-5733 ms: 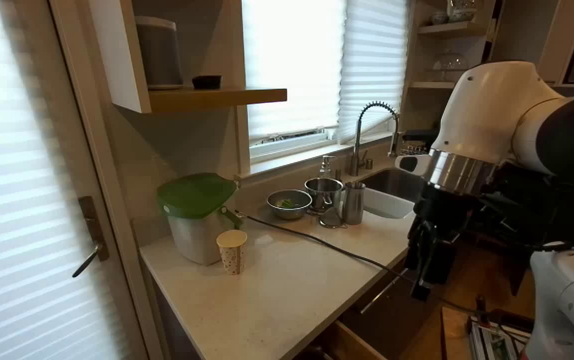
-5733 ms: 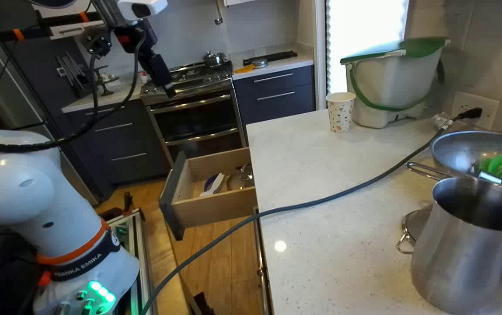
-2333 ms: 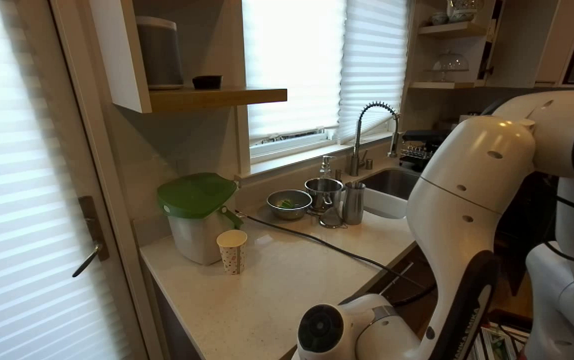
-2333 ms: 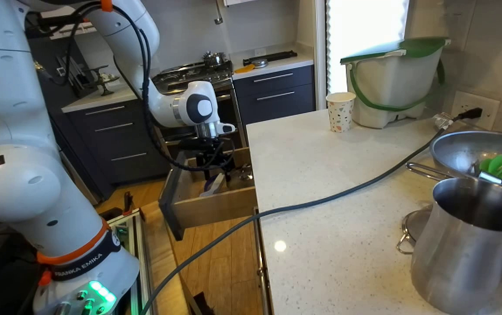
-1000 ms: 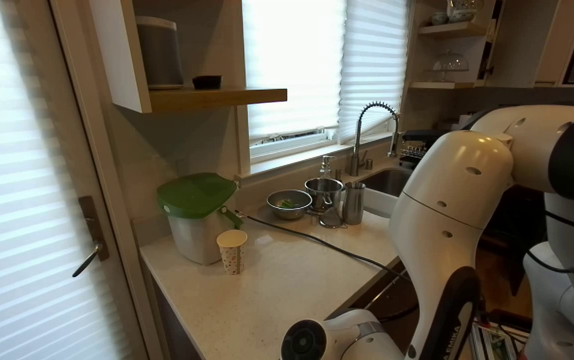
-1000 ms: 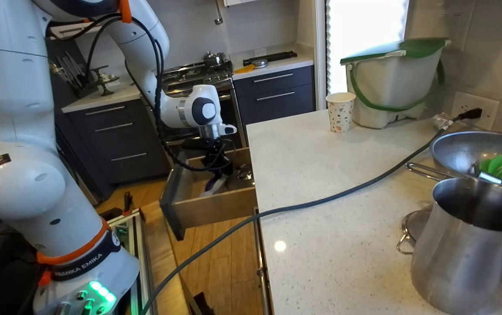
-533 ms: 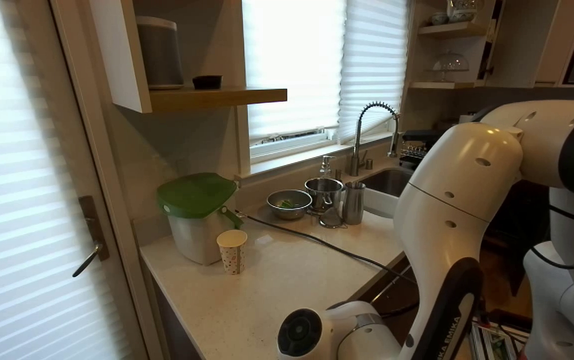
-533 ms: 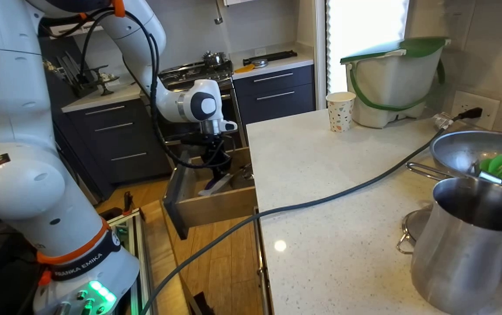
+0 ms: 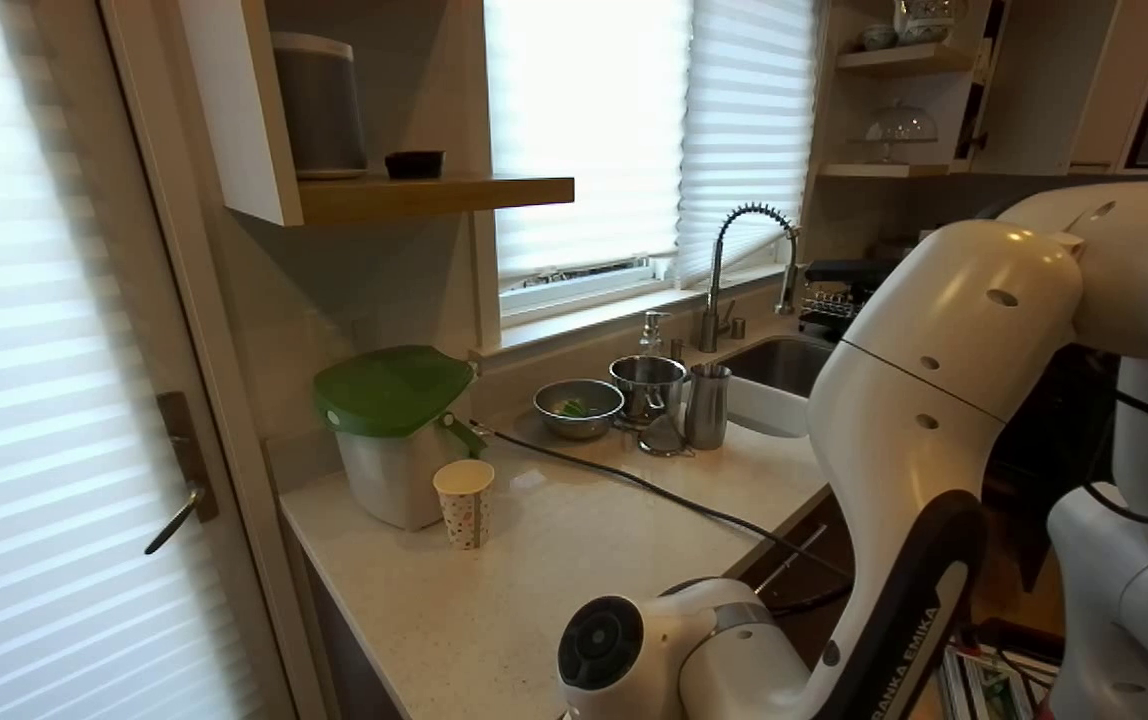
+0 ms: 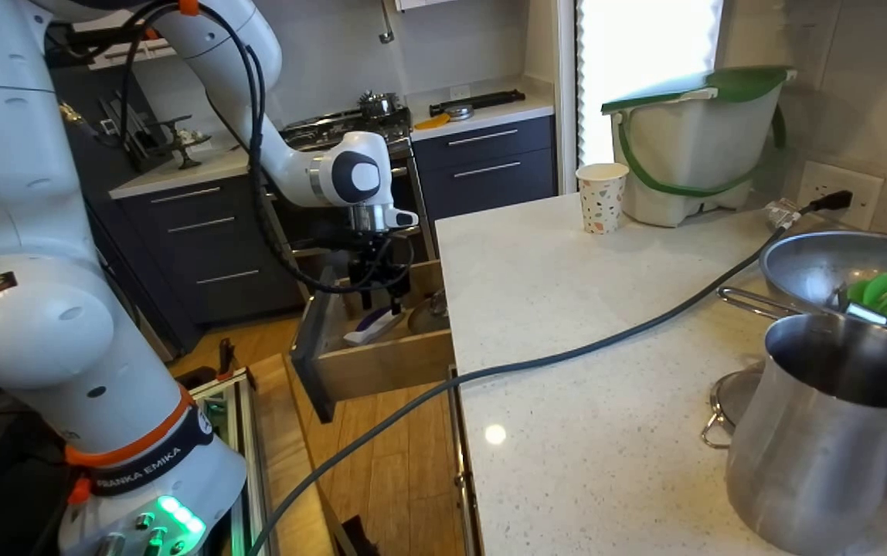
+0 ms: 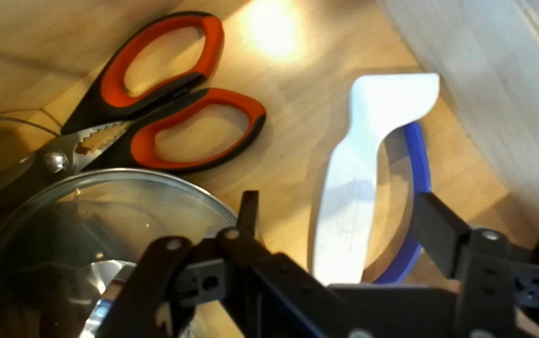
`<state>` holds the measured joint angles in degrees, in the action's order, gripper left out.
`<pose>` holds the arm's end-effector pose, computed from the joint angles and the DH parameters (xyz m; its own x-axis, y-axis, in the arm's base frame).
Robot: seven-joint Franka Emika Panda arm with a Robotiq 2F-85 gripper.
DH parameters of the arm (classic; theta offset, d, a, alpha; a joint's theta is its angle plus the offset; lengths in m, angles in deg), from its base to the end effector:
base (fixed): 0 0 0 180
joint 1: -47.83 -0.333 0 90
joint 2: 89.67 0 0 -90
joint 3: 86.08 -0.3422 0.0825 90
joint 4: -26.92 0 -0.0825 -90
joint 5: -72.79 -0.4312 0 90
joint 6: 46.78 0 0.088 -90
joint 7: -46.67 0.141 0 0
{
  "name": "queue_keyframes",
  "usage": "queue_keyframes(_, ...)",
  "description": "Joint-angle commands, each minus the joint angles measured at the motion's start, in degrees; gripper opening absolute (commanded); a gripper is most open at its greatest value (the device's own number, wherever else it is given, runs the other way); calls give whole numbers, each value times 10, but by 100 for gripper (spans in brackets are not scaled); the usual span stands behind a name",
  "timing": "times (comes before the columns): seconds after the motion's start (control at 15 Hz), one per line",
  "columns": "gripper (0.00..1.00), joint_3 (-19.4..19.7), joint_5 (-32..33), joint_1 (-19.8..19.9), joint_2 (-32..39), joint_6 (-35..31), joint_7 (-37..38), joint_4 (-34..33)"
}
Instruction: Remove the white and blue object from the open drawer and put it on the cupboard
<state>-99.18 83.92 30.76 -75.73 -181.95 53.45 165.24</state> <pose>0.4156 0.2416 0.1445 0.8149 0.5075 -0.2800 0.5447 -0.8356 0.0707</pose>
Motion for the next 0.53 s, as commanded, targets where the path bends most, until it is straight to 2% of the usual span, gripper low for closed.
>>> queue_keyframes(0.0, 100, -1, -14, 3, 0, -11, -1, 16)
queue_keyframes(0.27, 93, 1, -11, 2, 12, -34, 2, 18)
queue_keyframes(0.33, 75, 2, -11, 2, 16, -42, 2, 19)
queue_keyframes(0.4, 69, 2, -10, 2, 19, -49, 2, 20)
queue_keyframes(0.47, 67, 2, -11, 2, 22, -56, 1, 21)
